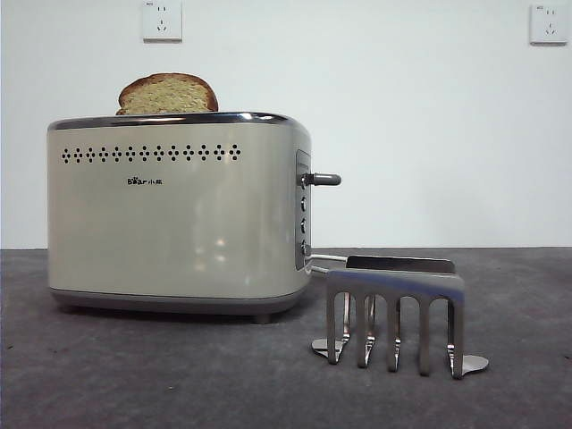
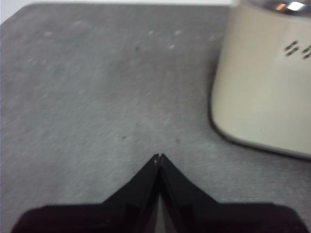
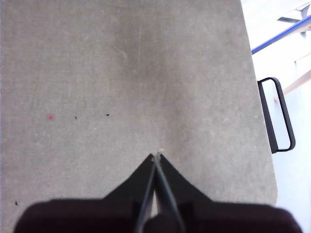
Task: Pick up a slice of bread from the rack,put the bread on the toaster,press the button
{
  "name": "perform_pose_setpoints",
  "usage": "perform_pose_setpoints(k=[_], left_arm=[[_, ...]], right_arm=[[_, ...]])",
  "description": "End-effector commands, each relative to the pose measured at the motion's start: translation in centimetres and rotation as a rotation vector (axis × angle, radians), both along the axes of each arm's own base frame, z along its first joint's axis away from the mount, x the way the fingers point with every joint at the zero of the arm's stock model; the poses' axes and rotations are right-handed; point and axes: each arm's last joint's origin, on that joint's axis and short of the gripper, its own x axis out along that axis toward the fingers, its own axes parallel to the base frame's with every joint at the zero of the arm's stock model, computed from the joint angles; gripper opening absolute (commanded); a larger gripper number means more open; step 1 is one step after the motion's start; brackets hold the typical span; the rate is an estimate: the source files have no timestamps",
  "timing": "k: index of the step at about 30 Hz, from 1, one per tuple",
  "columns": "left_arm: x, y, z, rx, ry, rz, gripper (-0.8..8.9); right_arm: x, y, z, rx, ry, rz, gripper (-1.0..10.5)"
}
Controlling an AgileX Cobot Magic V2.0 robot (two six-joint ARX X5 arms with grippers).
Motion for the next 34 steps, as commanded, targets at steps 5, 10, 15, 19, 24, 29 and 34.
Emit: perform_pose_setpoints(k=[5,10,15,19,24,29,34], left_arm=[[-0.4,0.4,0.3,0.000,-0.042,0.040,-0.04],[-0.8,0.4,0.4,-0.001,-0.076,0.040,-0.04],[-1.0,0.4,0.5,0.009,-0.103,0.037,-0.04],[-0.1,0.5,-0.5,0.035,-0.255,0.062,-0.04],[0.2,0.3,-2.6,0.010,-0.260,0.007,-0.04],[0.2,0.3,-4.0,0.066,-0.208,-0.009,-0.04],[0.2,0.3,-3.9,0.092,-0.227,-0.034,-0.04]], right_arm=[[1.1,0.4,-0.5,-0.004,-0.005,0.001,0.0],[1.6,0.5,-0.2,0.017,-0.068,0.001,0.0],[2.0,0.6,0.1,0.032,-0.116,0.001,0.0],[2.2,0.7,0.3,0.042,-0.146,0.001,0.0],[2.3,0.7,0.3,0.045,-0.155,0.001,0.0],[2.3,0.7,0.3,0.045,-0.158,0.001,0.0],[2.4,0.8,0.4,0.047,-0.163,0.001,0.0]])
